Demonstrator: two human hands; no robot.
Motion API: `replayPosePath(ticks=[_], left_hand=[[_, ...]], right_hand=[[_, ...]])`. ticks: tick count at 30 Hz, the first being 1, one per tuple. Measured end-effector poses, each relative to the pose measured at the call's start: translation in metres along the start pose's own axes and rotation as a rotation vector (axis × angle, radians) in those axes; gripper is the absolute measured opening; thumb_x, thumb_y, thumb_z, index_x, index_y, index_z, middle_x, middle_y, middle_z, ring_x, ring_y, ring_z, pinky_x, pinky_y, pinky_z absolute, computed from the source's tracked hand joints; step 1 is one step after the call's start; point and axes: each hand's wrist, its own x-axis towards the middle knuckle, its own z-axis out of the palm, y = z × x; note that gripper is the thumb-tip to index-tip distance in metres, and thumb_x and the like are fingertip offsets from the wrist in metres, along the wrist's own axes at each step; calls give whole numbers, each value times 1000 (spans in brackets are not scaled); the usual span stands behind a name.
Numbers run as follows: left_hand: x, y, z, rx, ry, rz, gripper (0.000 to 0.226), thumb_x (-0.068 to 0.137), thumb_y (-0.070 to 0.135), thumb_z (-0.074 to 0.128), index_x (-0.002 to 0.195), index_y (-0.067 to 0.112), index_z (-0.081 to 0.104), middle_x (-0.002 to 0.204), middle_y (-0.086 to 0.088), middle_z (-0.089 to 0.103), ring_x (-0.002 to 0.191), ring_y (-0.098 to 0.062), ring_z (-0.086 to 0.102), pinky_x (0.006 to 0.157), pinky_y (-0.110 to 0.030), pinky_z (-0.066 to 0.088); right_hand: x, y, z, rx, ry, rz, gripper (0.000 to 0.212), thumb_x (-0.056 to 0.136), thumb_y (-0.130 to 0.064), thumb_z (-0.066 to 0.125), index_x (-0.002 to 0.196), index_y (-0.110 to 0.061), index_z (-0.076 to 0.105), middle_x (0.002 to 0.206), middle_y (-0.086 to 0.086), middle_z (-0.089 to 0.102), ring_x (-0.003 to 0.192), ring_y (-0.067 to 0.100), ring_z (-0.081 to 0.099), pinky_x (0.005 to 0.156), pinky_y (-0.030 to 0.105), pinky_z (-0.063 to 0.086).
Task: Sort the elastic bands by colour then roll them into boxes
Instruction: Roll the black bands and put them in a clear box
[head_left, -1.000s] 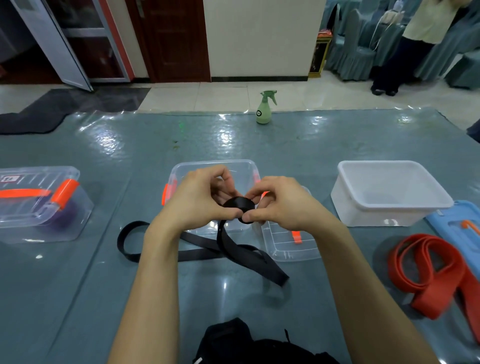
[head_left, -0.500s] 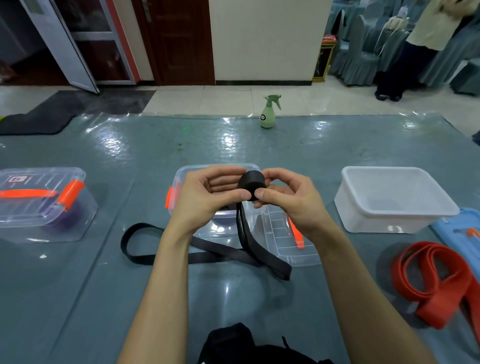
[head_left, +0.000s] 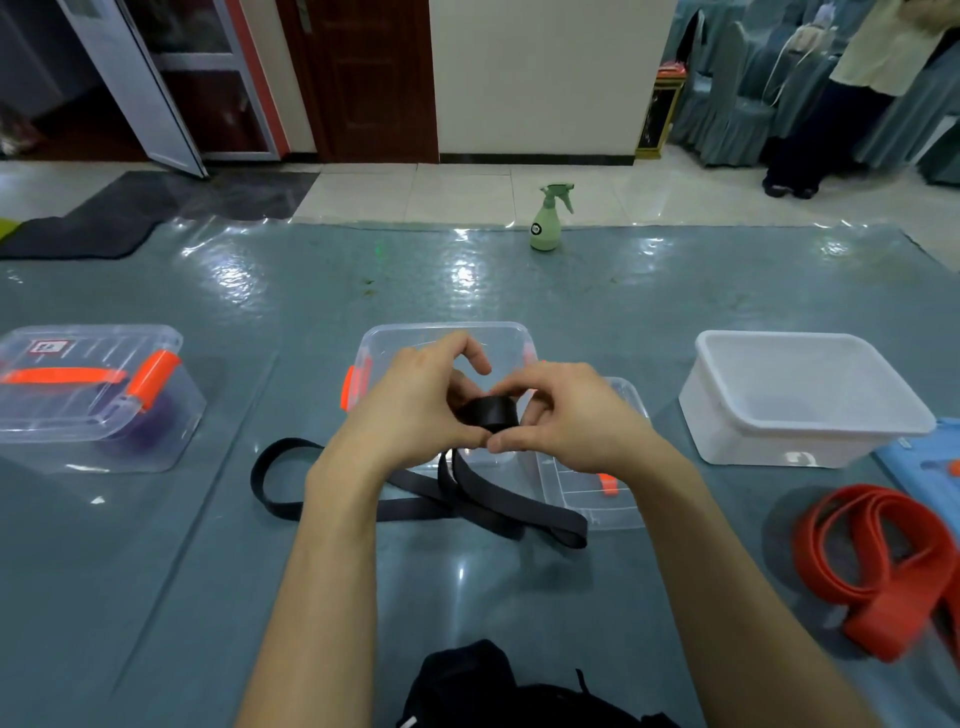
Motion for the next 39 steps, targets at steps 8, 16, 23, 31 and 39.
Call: replayPosePath(ticks=[8, 16, 23, 31, 39], left_hand=[[3, -29, -4, -395, 58, 78, 50, 73, 3, 100, 115, 19, 78, 107, -4, 84, 103, -25, 82, 98, -35, 64], [11, -17, 10, -660, 223, 148, 44, 78, 8, 96, 116, 26, 85, 114, -6, 84, 110, -23, 81, 95, -29, 63], [5, -19, -2, -235, 113, 81, 56, 70, 16, 103, 112, 36, 70, 93, 9, 85, 96, -10, 81, 85, -14, 58], [13, -20, 3, -86, 60, 131, 54, 68, 31, 97, 110, 40, 63, 96, 17, 82, 102, -3, 75, 77, -12, 55], [17, -15, 5, -546, 115, 133, 51, 68, 28, 100, 116, 30, 84, 113, -5, 85, 111, -23, 81, 97, -31, 64]], right_hand=[[-1, 11, -14, 407, 184, -69, 32, 85, -5, 90, 112, -12, 75, 72, -4, 76, 67, 22, 75, 76, 29, 61], [3, 4, 5, 844, 243, -104, 26, 91, -2, 81, 112, -17, 82, 99, 16, 82, 78, 24, 78, 81, 27, 62], [-5, 7, -7, 308, 129, 34, 54, 78, -26, 98, 127, -36, 75, 105, -15, 79, 67, 13, 71, 70, 18, 56], [-2, -5, -7, -131, 100, -51, 27, 94, -35, 83, 118, -26, 75, 91, -16, 61, 75, 10, 64, 73, 24, 49], [-4, -2, -8, 537, 272, -84, 30, 103, -3, 68, 131, 3, 64, 97, 9, 72, 63, 21, 67, 67, 30, 59]])
